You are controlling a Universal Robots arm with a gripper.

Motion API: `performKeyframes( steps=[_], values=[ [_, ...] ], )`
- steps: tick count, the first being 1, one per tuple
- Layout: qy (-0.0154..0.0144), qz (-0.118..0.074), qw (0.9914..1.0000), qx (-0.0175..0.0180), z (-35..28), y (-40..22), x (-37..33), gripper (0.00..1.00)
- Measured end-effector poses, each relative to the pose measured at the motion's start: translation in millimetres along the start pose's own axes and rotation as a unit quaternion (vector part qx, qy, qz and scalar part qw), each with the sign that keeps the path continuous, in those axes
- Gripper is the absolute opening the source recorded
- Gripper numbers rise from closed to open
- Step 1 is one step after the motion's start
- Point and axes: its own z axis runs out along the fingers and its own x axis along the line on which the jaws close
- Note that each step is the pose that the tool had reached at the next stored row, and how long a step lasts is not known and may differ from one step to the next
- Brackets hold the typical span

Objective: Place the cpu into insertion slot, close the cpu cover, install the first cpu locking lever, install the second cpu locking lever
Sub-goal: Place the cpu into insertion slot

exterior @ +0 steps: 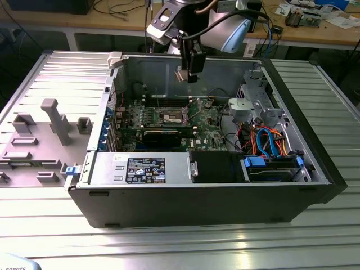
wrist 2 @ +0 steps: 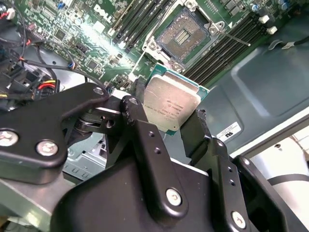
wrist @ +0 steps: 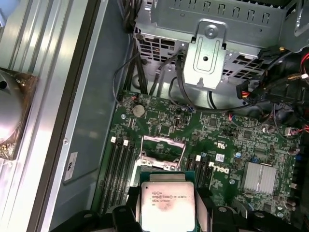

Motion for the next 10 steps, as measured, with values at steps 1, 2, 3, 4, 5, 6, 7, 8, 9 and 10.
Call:
performKeyframes(
  steps=[1, 2, 3, 4, 5, 6, 7, 8, 9, 10],
  values=[
    [-0.0007, 0.008, 0.99997, -0.0001, 0.1, -0.3, 0.1, 0.54],
    [-0.0013, 0.014, 0.99990, -0.0003, 0.3, -0.5, 0.1, 0.54],
    [-0.0018, 0.020, 0.99980, -0.0004, 0.5, -0.6, 0.1, 0.54],
    [-0.0024, 0.027, 0.99963, -0.0005, 0.7, -0.8, 0.2, 0.54],
    [-0.0027, 0.031, 0.99953, -0.0006, 0.8, -0.8, 0.2, 0.54],
    [-0.0030, 0.034, 0.99943, -0.0006, 1.0, -0.8, 0.2, 0.54],
    [-0.0034, 0.038, 0.99929, -0.0006, 1.1, -1.0, 0.2, 0.54],
    [-0.0036, 0.040, 0.99918, -0.0007, 1.2, -1.0, 0.2, 0.54],
    [-0.0040, 0.045, 0.99898, -0.0008, 1.3, -1.0, 0.2, 0.54],
    [-0.0043, 0.048, 0.99881, -0.0009, 1.4, -1.2, 0.3, 0.54]
  ],
)
